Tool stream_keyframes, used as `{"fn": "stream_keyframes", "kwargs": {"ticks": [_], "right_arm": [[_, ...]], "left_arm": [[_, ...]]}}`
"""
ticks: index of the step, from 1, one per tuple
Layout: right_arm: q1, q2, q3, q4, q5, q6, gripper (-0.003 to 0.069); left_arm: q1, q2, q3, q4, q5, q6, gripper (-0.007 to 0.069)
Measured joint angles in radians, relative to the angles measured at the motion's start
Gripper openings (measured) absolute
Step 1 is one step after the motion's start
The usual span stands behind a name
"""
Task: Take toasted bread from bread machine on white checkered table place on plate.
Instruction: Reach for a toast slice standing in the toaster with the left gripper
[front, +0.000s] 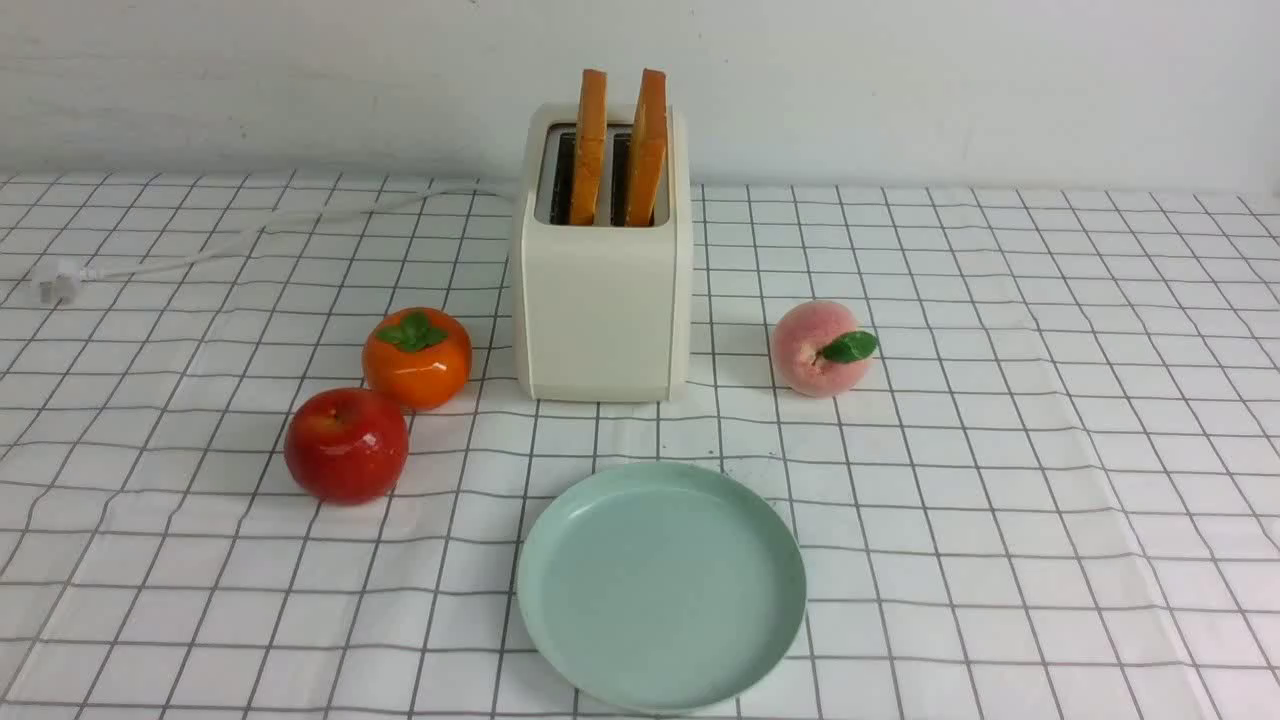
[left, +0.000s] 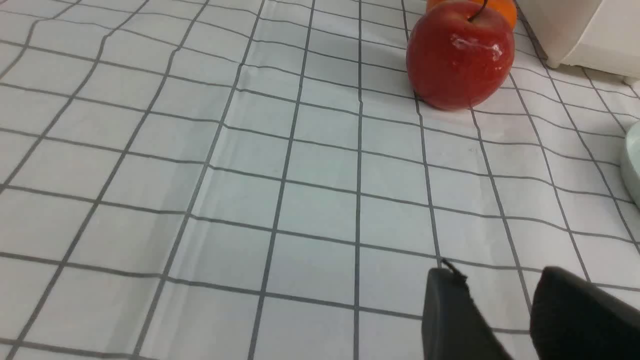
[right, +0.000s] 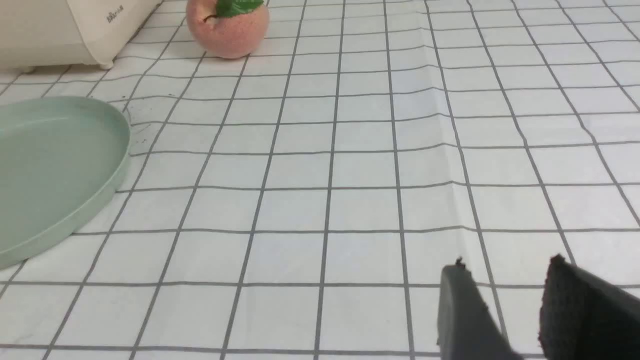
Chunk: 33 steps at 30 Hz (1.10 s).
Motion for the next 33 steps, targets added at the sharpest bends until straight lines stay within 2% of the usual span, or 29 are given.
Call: {"fn": "stream_keyframes", "kwargs": {"ticks": [21, 27, 29, 33], "right_arm": [[0.000, 0.000, 0.000, 0.000, 0.000, 0.000, 0.0241], [0.000, 0.000, 0.000, 0.000, 0.000, 0.000, 0.0241], [0.000, 0.000, 0.000, 0.000, 0.000, 0.000, 0.0241], [0.000, 0.000, 0.000, 0.000, 0.000, 0.000, 0.0241]], "left_arm": [[0.000, 0.000, 0.000, 0.000, -0.001, 0.000, 0.0237], [0.000, 0.000, 0.000, 0.003, -0.053, -0.004, 0.0237], [0.000, 0.000, 0.000, -0.062, -0.096, -0.041, 0.0237], [0.000, 0.000, 0.000, -0.362, -0.229, -0.216, 0.0237]]}}
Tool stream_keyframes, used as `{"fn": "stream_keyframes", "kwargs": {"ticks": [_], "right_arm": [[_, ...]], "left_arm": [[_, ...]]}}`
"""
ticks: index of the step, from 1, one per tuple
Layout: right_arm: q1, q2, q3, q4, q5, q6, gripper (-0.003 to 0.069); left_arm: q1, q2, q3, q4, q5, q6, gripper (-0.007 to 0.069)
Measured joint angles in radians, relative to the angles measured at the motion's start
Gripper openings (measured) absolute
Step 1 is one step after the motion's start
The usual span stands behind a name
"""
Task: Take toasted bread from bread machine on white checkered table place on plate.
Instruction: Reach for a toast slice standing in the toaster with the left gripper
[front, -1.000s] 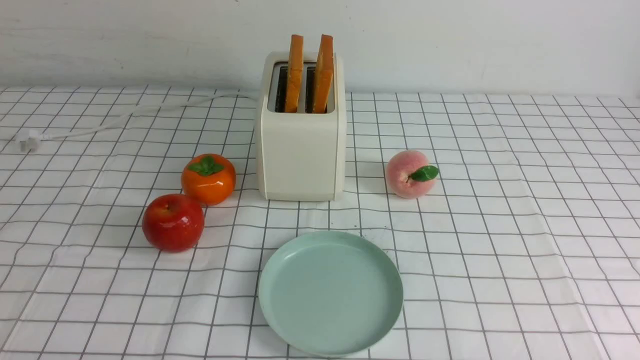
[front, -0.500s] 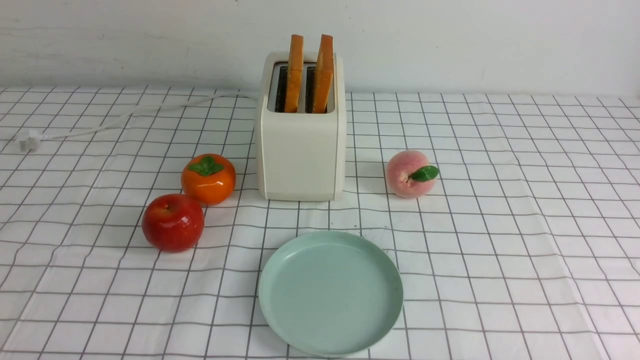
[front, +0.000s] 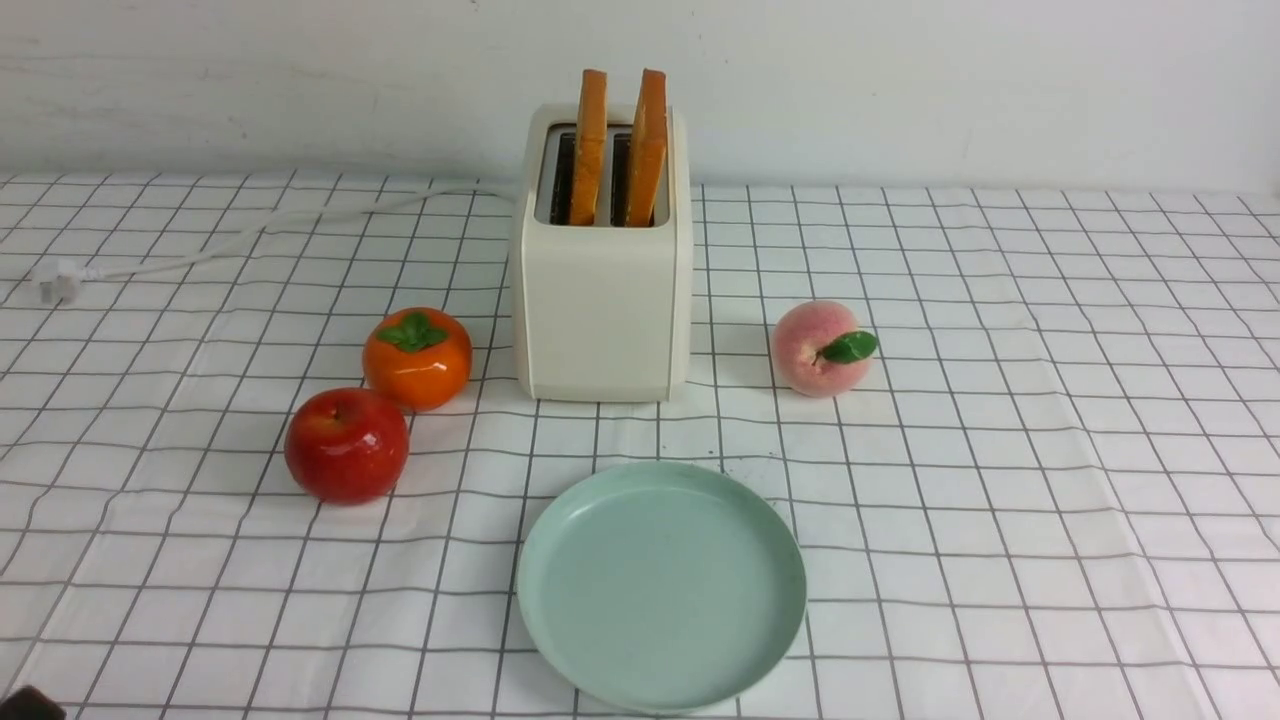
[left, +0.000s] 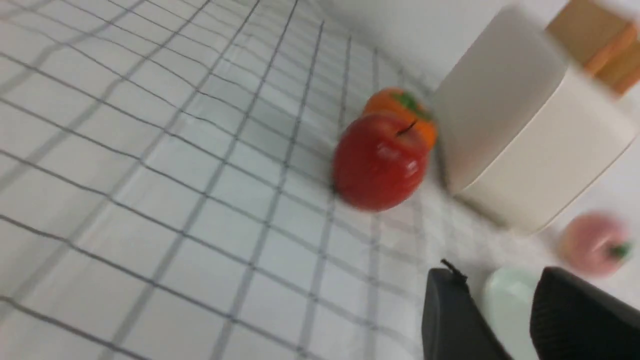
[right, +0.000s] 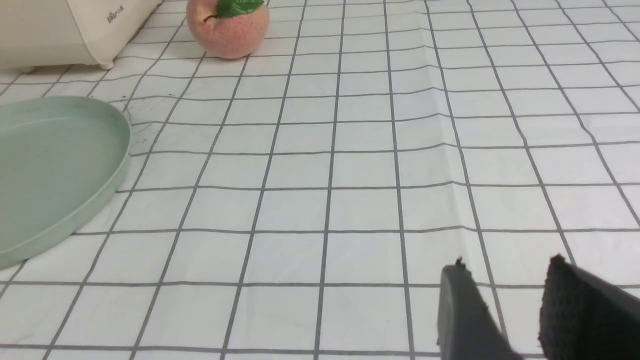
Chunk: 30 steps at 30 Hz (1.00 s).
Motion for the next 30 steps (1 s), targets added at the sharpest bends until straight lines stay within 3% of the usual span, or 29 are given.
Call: {"fn": "stream_keyframes", "kwargs": {"ticks": [3, 6, 8, 9, 14, 20, 25, 30], "right_arm": [[0.000, 0.000, 0.000, 0.000, 0.000, 0.000, 0.0241], [0.000, 0.000, 0.000, 0.000, 0.000, 0.000, 0.0241], [0.000, 0.000, 0.000, 0.000, 0.000, 0.000, 0.0241], [0.000, 0.000, 0.000, 0.000, 0.000, 0.000, 0.0241], [0.000, 0.000, 0.000, 0.000, 0.000, 0.000, 0.0241], [0.000, 0.000, 0.000, 0.000, 0.000, 0.000, 0.0241], [0.000, 0.000, 0.000, 0.000, 0.000, 0.000, 0.0241], [0.000, 0.000, 0.000, 0.000, 0.000, 0.000, 0.0241]], "left_arm": [[0.000, 0.000, 0.000, -0.169, -0.060, -0.068, 0.0237], [0.000, 0.000, 0.000, -0.238, -0.122, -0.077, 0.0230], [0.000, 0.000, -0.017, -0.253, -0.101, -0.078, 0.0209], [0.000, 0.010, -0.070, -0.249, -0.017, -0.061, 0.0157], [0.000, 0.255, -0.362, -0.096, 0.310, 0.033, -0.0003], [0.000, 0.725, -0.688, 0.122, 0.690, 0.126, -0.0013], [-0.033, 1.042, -0.859, 0.112, 0.736, 0.237, -0.0013], [-0.292, 1.239, -1.070, 0.138, 0.644, 0.230, -0.0013]]}}
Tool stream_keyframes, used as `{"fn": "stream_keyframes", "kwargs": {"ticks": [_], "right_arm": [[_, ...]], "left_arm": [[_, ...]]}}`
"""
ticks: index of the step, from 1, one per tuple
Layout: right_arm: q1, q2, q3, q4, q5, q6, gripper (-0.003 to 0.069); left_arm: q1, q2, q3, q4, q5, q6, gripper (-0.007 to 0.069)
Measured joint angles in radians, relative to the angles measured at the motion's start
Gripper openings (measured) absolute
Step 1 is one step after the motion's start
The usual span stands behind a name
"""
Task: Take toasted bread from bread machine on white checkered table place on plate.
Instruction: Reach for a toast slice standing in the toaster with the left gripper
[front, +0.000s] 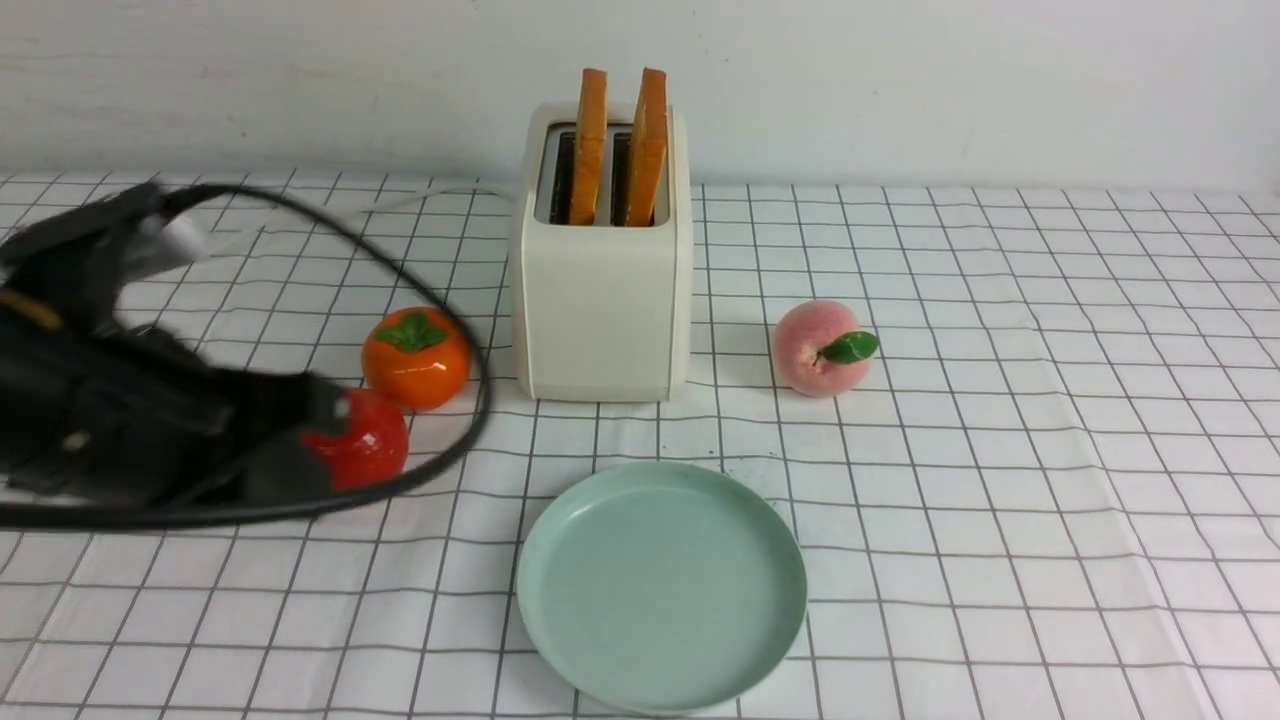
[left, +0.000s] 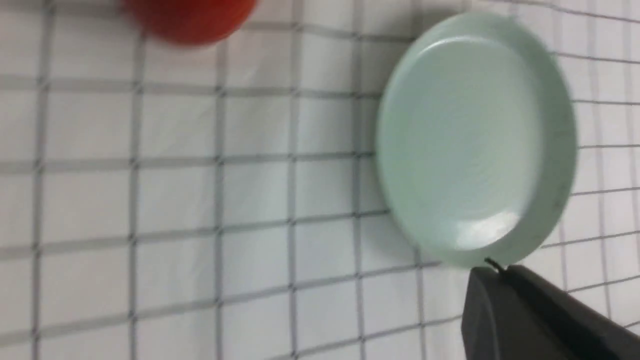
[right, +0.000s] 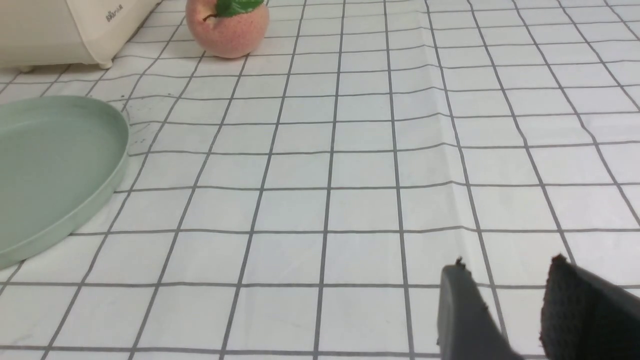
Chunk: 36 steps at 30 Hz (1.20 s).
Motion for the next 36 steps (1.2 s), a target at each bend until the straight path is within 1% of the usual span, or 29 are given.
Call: {"fn": "stream_keyframes", "kwargs": {"ticks": [1, 2, 3, 4, 6, 9, 14, 15, 16, 17, 20, 21, 27, 30, 36], "right_arm": [[0.000, 0.000, 0.000, 0.000, 0.000, 0.000, 0.0241], [0.000, 0.000, 0.000, 0.000, 0.000, 0.000, 0.0241], [0.000, 0.000, 0.000, 0.000, 0.000, 0.000, 0.0241], [0.000, 0.000, 0.000, 0.000, 0.000, 0.000, 0.0241], [0.000, 0.000, 0.000, 0.000, 0.000, 0.000, 0.0241], [0.000, 0.000, 0.000, 0.000, 0.000, 0.000, 0.0241], [0.000, 0.000, 0.000, 0.000, 0.000, 0.000, 0.0241], [0.000, 0.000, 0.000, 0.000, 0.000, 0.000, 0.0241], [0.000, 0.000, 0.000, 0.000, 0.000, 0.000, 0.0241], [0.000, 0.000, 0.000, 0.000, 0.000, 0.000, 0.0241], [0.000, 0.000, 0.000, 0.001, 0.000, 0.000, 0.0241], [0.000, 0.000, 0.000, 0.001, 0.000, 0.000, 0.0241], [0.000, 0.000, 0.000, 0.003, 0.000, 0.000, 0.0241], [0.000, 0.000, 0.000, 0.003, 0.000, 0.000, 0.0241], [0.000, 0.000, 0.000, 0.003, 0.000, 0.000, 0.0241]], "left_arm": [[-0.051, 0.028, -0.041, 0.041, -0.021, -0.026, -0.0013], [-0.060, 0.028, -0.061, 0.050, -0.026, -0.034, -0.0013], [-0.113, 0.068, -0.132, 0.116, -0.066, -0.091, -0.0013], [-0.139, 0.096, -0.172, 0.162, -0.085, -0.118, -0.0013], [-0.162, 0.158, -0.270, 0.232, -0.131, -0.162, -0.0013], [-0.168, 0.243, -0.398, 0.274, -0.165, -0.179, 0.0008], [-0.169, 0.460, -0.643, 0.320, -0.182, -0.179, 0.0197], [-0.169, 0.485, -0.660, 0.325, -0.182, -0.179, 0.0213], [-0.167, 0.541, -0.725, 0.343, -0.182, -0.182, 0.0275], [-0.162, 0.579, -0.763, 0.351, -0.182, -0.183, 0.0308], [-0.149, 0.648, -0.832, 0.357, -0.182, -0.184, 0.0352], [-0.135, 0.705, -0.891, 0.360, -0.183, -0.187, 0.0370], [-0.117, 0.808, -0.974, 0.363, -0.217, -0.187, 0.0370], [-0.115, 0.857, -0.985, 0.373, -0.268, -0.187, 0.0348], [-0.115, 0.906, -0.985, 0.388, -0.306, -0.187, 0.0320]]}}
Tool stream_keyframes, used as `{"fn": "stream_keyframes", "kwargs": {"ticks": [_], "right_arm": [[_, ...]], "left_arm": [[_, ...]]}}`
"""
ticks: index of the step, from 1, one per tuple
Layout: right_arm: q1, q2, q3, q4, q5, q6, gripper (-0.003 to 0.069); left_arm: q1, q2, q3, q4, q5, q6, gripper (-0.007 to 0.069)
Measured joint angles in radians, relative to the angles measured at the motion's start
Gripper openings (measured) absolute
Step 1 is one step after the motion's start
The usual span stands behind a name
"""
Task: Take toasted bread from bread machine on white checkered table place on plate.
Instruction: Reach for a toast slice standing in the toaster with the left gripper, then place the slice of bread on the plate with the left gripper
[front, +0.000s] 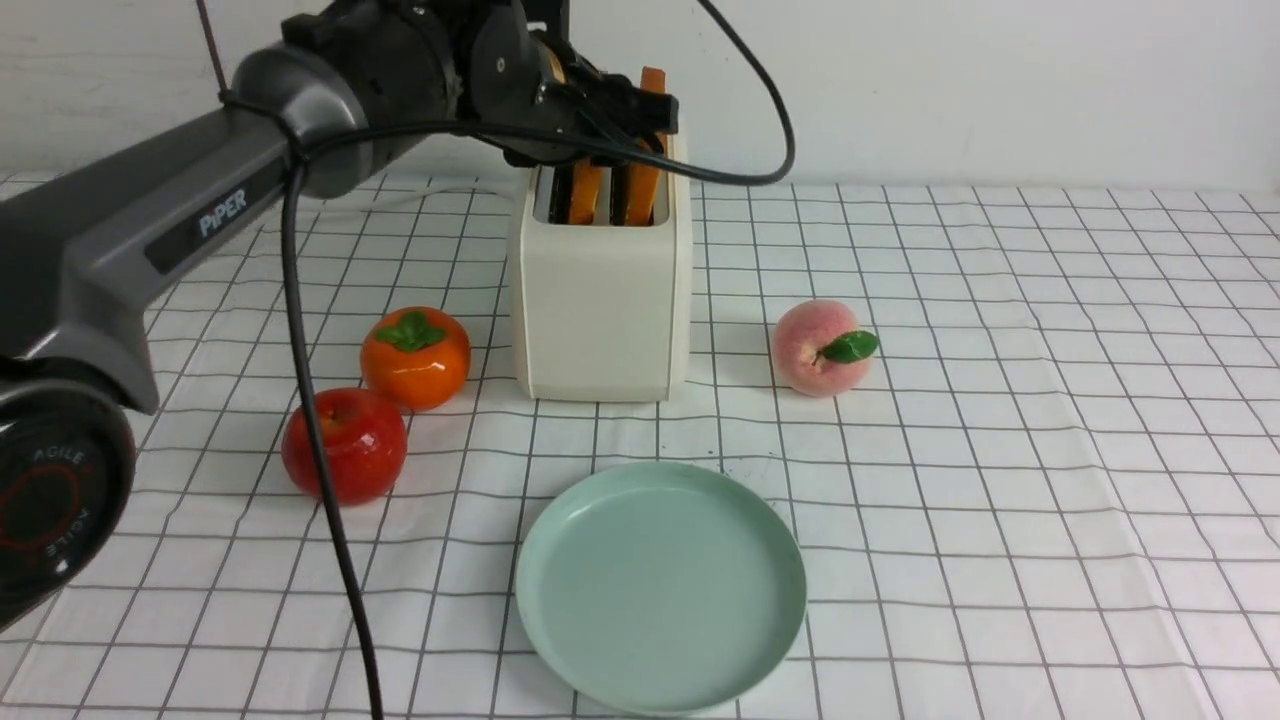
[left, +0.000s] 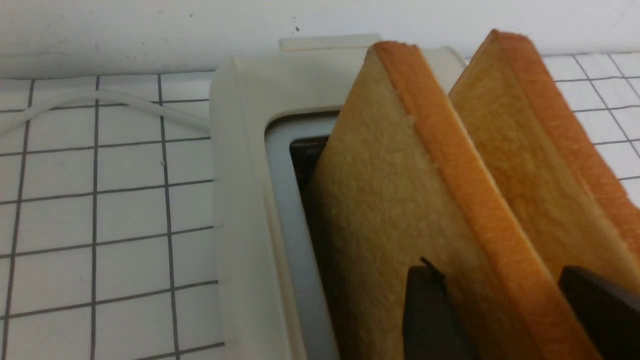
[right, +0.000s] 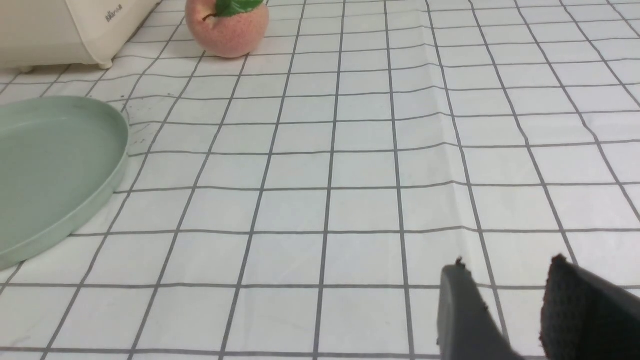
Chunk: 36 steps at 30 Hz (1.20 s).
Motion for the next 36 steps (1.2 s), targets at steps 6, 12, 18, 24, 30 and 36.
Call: {"fn": "stream_keyframes", "kwargs": {"ticks": [6, 12, 18, 24, 30, 36], "right_arm": [[0.000, 0.000, 0.000, 0.000, 0.000, 0.000, 0.0241], [0.000, 0.000, 0.000, 0.000, 0.000, 0.000, 0.0241], [0.000, 0.000, 0.000, 0.000, 0.000, 0.000, 0.0241], [0.000, 0.000, 0.000, 0.000, 0.000, 0.000, 0.0241], [0.000, 0.000, 0.000, 0.000, 0.000, 0.000, 0.0241], [0.000, 0.000, 0.000, 0.000, 0.000, 0.000, 0.0241]], "left_arm": [[0.003, 0.001, -0.001, 0.040, -0.025, 0.000, 0.0167], [0.005, -0.012, -0.001, 0.053, -0.030, 0.000, 0.0085], [0.005, -0.154, 0.000, 0.052, -0.022, 0.000, 0.0086], [0.004, -0.413, -0.010, -0.040, 0.171, 0.061, 0.0086], [0.005, -0.593, 0.179, -0.388, 0.445, 0.287, 0.0086], [-0.025, -0.751, 0.729, -0.843, 0.352, 0.606, 0.0086]]}}
